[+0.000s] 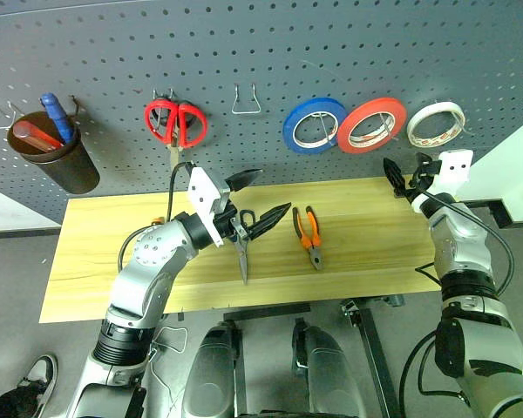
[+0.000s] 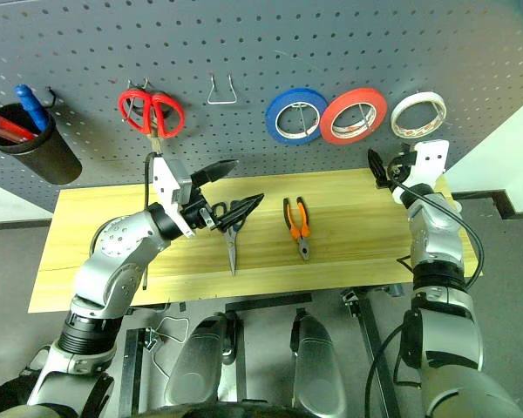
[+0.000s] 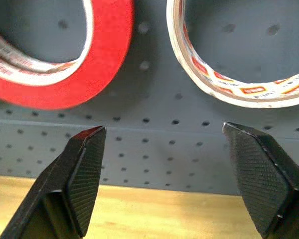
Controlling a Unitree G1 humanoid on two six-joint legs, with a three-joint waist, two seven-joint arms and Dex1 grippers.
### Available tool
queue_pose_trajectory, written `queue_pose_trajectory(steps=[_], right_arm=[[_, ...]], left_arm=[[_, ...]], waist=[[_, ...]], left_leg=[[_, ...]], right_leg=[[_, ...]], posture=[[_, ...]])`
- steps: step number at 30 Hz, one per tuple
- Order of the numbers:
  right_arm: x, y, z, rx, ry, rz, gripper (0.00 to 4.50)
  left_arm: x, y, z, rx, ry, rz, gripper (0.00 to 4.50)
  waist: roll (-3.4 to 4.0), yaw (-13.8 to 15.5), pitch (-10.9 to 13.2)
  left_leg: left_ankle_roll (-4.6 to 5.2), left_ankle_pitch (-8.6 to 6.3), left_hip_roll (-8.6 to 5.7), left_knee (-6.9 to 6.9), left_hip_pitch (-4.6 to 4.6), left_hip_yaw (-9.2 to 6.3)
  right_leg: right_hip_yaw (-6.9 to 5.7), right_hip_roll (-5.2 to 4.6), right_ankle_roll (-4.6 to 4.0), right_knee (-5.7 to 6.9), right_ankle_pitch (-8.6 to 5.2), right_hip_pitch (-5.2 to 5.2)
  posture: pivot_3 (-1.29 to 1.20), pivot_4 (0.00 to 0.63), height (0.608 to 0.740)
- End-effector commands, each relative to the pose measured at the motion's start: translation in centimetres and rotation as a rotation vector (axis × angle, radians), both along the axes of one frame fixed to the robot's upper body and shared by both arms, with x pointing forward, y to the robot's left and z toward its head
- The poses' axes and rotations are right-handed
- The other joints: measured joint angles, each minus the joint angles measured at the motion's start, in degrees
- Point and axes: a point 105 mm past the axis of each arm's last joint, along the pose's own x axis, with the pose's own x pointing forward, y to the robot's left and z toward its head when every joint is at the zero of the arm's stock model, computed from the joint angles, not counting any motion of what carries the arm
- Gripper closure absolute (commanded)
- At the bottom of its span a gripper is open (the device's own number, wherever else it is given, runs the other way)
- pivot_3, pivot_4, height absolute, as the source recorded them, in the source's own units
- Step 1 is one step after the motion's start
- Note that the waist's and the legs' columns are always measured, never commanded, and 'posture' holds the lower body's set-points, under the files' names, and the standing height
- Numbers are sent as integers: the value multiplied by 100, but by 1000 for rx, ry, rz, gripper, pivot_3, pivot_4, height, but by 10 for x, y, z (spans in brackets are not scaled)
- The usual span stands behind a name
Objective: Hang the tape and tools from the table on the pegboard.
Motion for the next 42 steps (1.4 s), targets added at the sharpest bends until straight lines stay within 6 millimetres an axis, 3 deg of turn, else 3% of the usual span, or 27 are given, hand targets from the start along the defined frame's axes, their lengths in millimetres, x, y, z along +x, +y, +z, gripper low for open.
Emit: queue_pose_trajectory(steps=[1, 4, 5, 6, 7, 8, 10, 11, 13, 15, 21, 31, 42], right_arm=[[-3, -3, 14, -15, -48, -2, 538], [-3, -4, 14, -15, -47, -3, 538], [-14, -29, -56, 31, 145, -108, 538], [-33, -43, -107, 61, 291, -181, 538], [-50, -50, -140, 79, 388, -225, 538], [-60, -52, -156, 87, 437, -247, 538], [-60, -52, -156, 84, 435, -249, 538], [-60, -52, -156, 82, 434, -249, 538], [-60, -52, -156, 80, 433, -249, 538], [-60, -52, -156, 80, 433, -250, 538], [-60, -52, -156, 79, 432, -250, 538], [-60, -52, -156, 79, 432, -250, 538], [-60, -52, -156, 79, 432, -250, 538]], left_arm=[[-7, -2, 10, -9, -53, -6, 0], [-7, -3, 10, -9, -53, -6, 0], [42, -30, -79, 15, 150, 138, 0], [40, -68, -150, 122, 267, 153, 0], [22, -96, -193, 218, 316, 119, 0], [8, -109, -212, 270, 326, 90, 0], [9, -111, -214, 276, 299, 100, 0], [9, -112, -214, 280, 288, 103, 0], [8, -112, -215, 285, 273, 106, 0], [8, -112, -215, 287, 265, 108, 0], [8, -112, -214, 286, 257, 111, 0], [8, -112, -215, 286, 257, 111, 0], [8, -112, -215, 286, 256, 112, 0]], waist=[[0, 0, 0], [0, 0, 0], [0, 0, 0], [46, 265, -365], [58, 618, -774], [42, 745, -968], [33, 821, -1110], [31, 831, -1113], [28, 891, -1118], [42, 988, -1141], [48, 1323, -1358], [101, 1850, -1418], [144, 2198, -1468]], left_leg=[[0, 0, 0, 0, 1, 0], [0, 0, 0, 0, 0, 0], [0, 0, 0, 0, 0, 0], [0, 0, 0, 0, 0, 0], [-20, 18, -16, -21, -55, 5], [-9, 11, -20, -44, 16, 22], [11, 4, 1, -231, 225, 80], [19, 0, 3, -225, 207, 95], [38, 13, 4, -190, 73, 107], [30, 46, 2, -169, 45, 123], [70, 64, 2, -169, 78, 116], [99, 49, 2, -121, 50, 107], [100, 48, 2, -105, 17, 101]], right_leg=[[0, 0, 0, 1, 0, 0], [0, 0, 0, 1, 0, 0], [0, 0, 0, 1, 0, 0], [0, 0, 0, 1, 0, 0], [9, 0, -3, 3, 8, -61], [-22, 2, 10, -90, -3, 40], [-50, 15, 22, -344, 26, 275], [-35, 11, 33, -361, 40, 263], [-4, 11, 35, -329, 87, 119], [14, 10, 23, -266, 106, 59], [10, 10, 2, -272, 135, 95], [8, 12, 2, -248, 140, 85], [1, 12, 4, -238, 142, 57]], posture=[[154, 257, 716], [154, 257, 716], [461, 0, 716], [461, 0, 716], [461, 0, 716], [461, 0, 716], [461, 0, 716], [461, 0, 716], [461, 0, 716], [461, 0, 716], [461, 0, 716], [461, 0, 716], [461, 0, 716]])
